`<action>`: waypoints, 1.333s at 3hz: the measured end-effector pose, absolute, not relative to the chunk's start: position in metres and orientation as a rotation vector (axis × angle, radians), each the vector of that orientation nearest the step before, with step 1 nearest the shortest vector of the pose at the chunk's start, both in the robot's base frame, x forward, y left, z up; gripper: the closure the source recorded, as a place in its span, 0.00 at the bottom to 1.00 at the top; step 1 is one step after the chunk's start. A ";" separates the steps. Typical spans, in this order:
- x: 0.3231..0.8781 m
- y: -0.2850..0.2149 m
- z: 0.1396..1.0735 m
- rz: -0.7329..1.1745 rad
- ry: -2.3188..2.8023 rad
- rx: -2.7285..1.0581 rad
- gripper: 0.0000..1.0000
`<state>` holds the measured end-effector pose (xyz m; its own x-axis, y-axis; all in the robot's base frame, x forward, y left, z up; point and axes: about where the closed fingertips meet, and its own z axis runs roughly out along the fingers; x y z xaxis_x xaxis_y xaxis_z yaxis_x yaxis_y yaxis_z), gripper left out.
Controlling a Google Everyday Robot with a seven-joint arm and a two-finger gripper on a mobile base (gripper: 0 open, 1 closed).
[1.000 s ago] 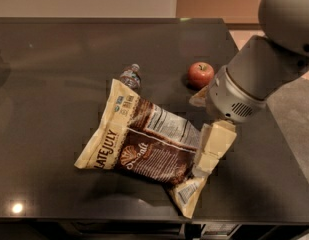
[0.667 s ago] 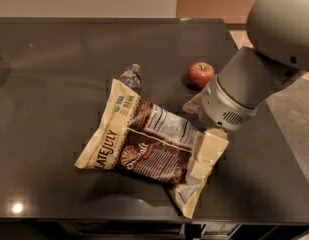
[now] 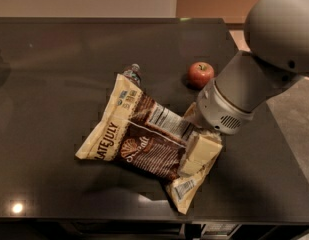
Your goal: Pick brown chip bag
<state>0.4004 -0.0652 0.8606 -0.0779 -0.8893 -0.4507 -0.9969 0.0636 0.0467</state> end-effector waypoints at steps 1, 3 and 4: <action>0.402 -0.067 0.866 0.505 2.038 -1.892 0.64; 0.427 -0.090 0.911 0.505 1.973 -1.914 1.00; 0.442 -0.103 0.940 0.495 1.927 -1.915 1.00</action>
Offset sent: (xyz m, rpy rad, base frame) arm 0.0263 -0.0276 0.0532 0.0445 -0.0196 0.0229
